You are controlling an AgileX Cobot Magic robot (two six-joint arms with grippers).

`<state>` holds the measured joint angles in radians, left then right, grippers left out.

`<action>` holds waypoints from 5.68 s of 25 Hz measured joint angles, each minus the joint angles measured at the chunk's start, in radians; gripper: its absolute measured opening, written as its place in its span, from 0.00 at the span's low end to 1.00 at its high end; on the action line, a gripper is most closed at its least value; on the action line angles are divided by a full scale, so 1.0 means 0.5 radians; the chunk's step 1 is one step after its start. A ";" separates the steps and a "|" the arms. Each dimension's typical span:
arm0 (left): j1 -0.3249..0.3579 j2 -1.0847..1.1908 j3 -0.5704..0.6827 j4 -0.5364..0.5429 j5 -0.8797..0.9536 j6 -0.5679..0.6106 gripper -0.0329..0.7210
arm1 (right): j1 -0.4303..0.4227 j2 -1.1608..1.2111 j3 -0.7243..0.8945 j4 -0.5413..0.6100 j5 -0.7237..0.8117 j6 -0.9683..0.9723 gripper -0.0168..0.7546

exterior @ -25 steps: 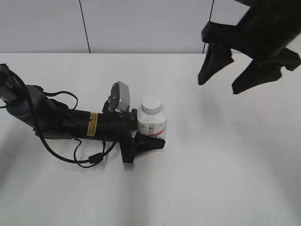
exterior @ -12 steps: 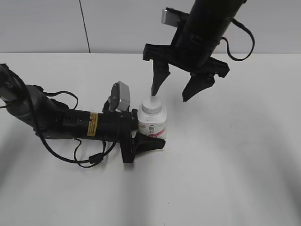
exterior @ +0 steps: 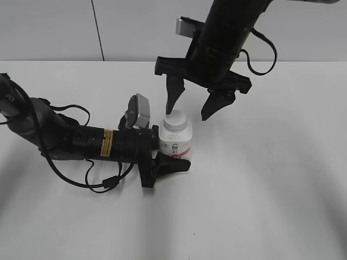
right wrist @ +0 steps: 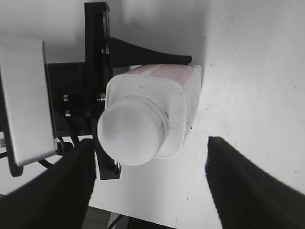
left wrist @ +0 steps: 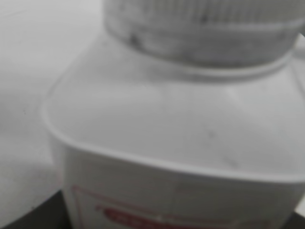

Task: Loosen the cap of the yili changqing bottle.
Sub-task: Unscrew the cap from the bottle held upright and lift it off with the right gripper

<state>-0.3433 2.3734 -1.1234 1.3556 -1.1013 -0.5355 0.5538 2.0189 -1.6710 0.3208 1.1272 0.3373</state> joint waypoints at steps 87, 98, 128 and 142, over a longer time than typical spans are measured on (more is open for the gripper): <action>0.000 0.000 0.000 -0.001 0.000 0.002 0.60 | 0.072 0.092 -0.031 -0.023 -0.079 -0.006 0.65; 0.000 0.000 0.000 -0.001 0.000 0.002 0.60 | 0.072 0.092 -0.031 -0.020 -0.079 -0.003 0.65; 0.000 0.000 0.000 -0.002 0.000 0.002 0.60 | 0.119 0.126 -0.103 -0.110 -0.020 0.028 0.65; 0.000 0.000 0.000 -0.002 0.000 0.002 0.60 | 0.119 0.126 -0.103 -0.111 -0.057 0.030 0.65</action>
<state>-0.3433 2.3734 -1.1234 1.3544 -1.1014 -0.5346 0.6133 2.0817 -1.7223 0.2655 1.0986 0.3525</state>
